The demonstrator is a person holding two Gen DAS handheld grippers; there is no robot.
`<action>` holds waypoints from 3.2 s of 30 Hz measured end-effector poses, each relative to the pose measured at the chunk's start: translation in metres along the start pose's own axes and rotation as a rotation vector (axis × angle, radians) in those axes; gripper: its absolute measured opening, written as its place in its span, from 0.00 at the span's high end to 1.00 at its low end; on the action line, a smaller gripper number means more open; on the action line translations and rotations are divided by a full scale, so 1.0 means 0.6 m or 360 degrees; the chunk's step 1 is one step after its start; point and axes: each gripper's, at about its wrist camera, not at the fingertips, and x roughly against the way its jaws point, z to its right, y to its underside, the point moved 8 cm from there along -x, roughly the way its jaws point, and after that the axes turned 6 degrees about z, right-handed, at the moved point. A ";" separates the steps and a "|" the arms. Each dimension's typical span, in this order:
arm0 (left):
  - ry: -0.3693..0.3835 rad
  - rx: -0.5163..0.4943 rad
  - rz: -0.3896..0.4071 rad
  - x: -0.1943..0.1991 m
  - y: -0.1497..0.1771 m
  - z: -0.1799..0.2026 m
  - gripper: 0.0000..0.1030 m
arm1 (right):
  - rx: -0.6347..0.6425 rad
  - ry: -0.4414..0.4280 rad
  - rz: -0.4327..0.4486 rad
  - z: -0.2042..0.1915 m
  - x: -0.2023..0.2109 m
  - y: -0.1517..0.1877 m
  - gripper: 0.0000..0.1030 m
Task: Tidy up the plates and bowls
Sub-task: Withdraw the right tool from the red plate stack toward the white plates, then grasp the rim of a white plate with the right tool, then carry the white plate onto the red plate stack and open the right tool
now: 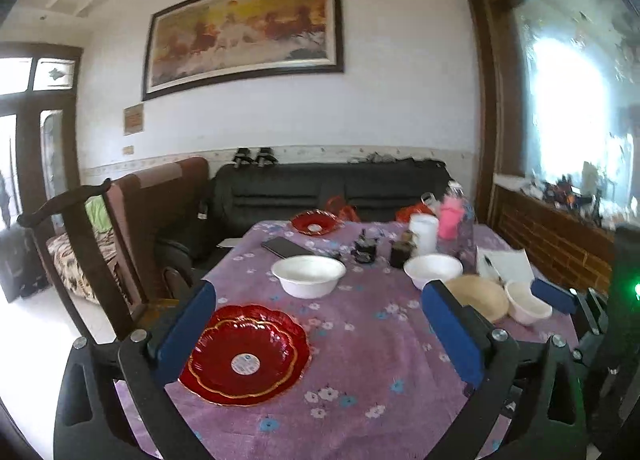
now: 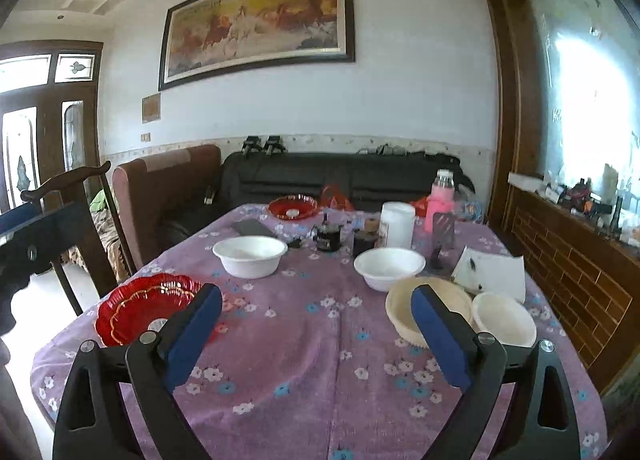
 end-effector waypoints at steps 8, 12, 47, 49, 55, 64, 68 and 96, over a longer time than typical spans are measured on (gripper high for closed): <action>0.0113 -0.0078 -0.0109 -0.033 0.030 0.043 0.00 | -0.0054 0.0012 -0.0125 0.028 -0.038 0.036 0.05; 0.0142 -0.0059 -0.0205 -0.064 0.050 0.053 0.00 | -0.0046 0.0024 -0.0198 0.045 -0.061 0.061 0.05; 0.0282 0.0145 -0.0582 -0.339 -0.011 0.084 0.00 | -0.0317 0.0283 -0.0404 0.386 -0.236 -0.059 0.05; 0.0267 0.0143 -0.0574 -0.357 -0.042 0.079 0.00 | -0.0293 0.0243 -0.0419 0.384 -0.260 -0.088 0.05; 0.0221 0.0200 -0.0733 -0.477 -0.039 0.100 0.00 | -0.0102 0.0187 -0.0644 0.369 -0.378 -0.093 0.06; 0.0407 0.0493 -0.1241 -0.637 0.155 0.208 0.23 | -0.0307 0.0040 -0.1031 0.348 -0.519 0.041 0.30; 0.0425 0.0678 -0.1373 -0.662 0.222 0.221 0.29 | -0.0425 0.0007 -0.1096 0.349 -0.552 0.074 0.32; 0.0487 0.0663 -0.1291 -0.652 0.202 0.214 0.87 | -0.0487 -0.0223 -0.1176 0.251 -0.572 0.093 0.91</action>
